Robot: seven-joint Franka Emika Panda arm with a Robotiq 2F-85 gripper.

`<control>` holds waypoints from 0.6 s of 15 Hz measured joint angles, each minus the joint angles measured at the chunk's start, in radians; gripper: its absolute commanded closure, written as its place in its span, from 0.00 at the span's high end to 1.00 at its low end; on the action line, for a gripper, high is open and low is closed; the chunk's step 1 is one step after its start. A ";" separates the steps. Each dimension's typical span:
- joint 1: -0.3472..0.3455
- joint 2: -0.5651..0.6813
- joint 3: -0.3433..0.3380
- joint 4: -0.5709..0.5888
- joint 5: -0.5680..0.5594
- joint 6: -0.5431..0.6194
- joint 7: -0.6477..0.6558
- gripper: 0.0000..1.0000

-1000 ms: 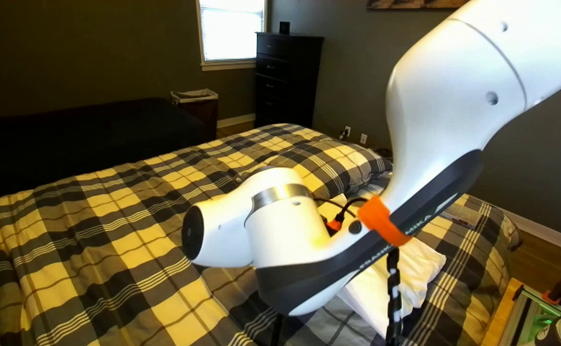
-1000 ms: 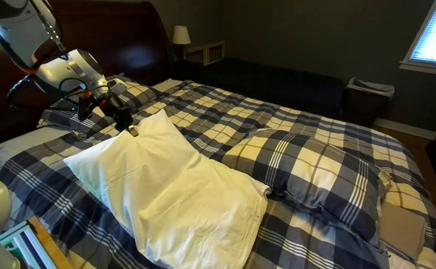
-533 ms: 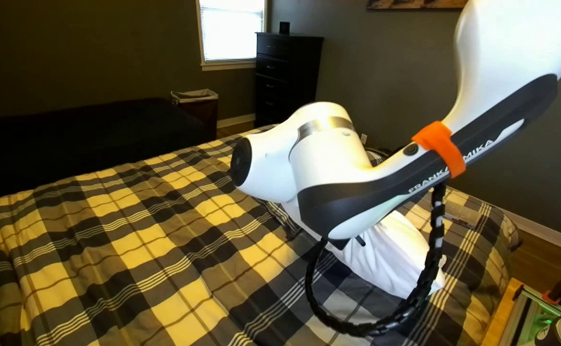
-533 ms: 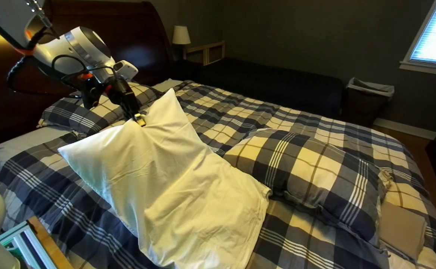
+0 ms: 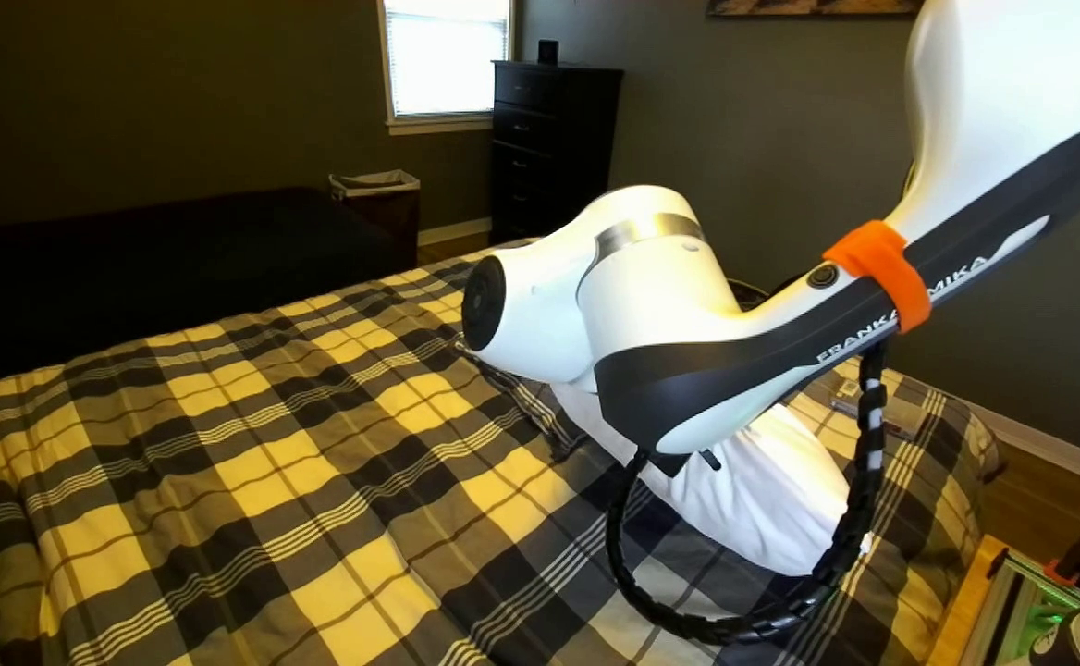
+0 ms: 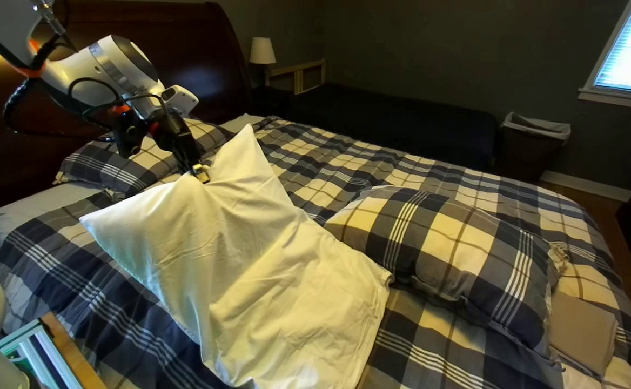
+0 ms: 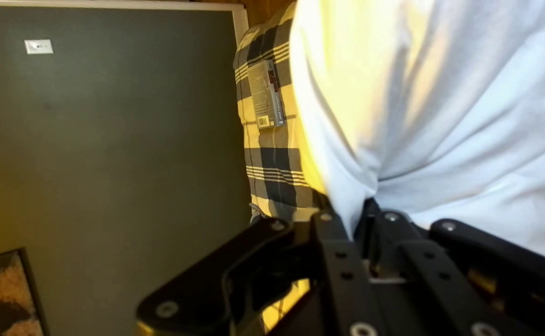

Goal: Flip the white pillow over.

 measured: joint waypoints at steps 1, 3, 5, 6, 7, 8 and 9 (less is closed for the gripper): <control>-0.009 0.001 0.011 0.001 0.000 0.001 0.000 0.03; -0.040 0.003 0.044 0.002 0.000 0.002 -0.002 0.03; -0.073 -0.004 0.062 0.002 0.000 0.002 -0.015 0.03; -0.090 -0.012 0.065 0.001 0.000 0.002 -0.028 0.03; -0.107 -0.024 0.066 0.000 0.000 0.002 -0.042 0.03; -0.126 -0.039 0.066 -0.003 0.000 0.001 -0.056 0.03; -0.146 -0.057 0.065 -0.007 0.000 0.000 -0.072 0.03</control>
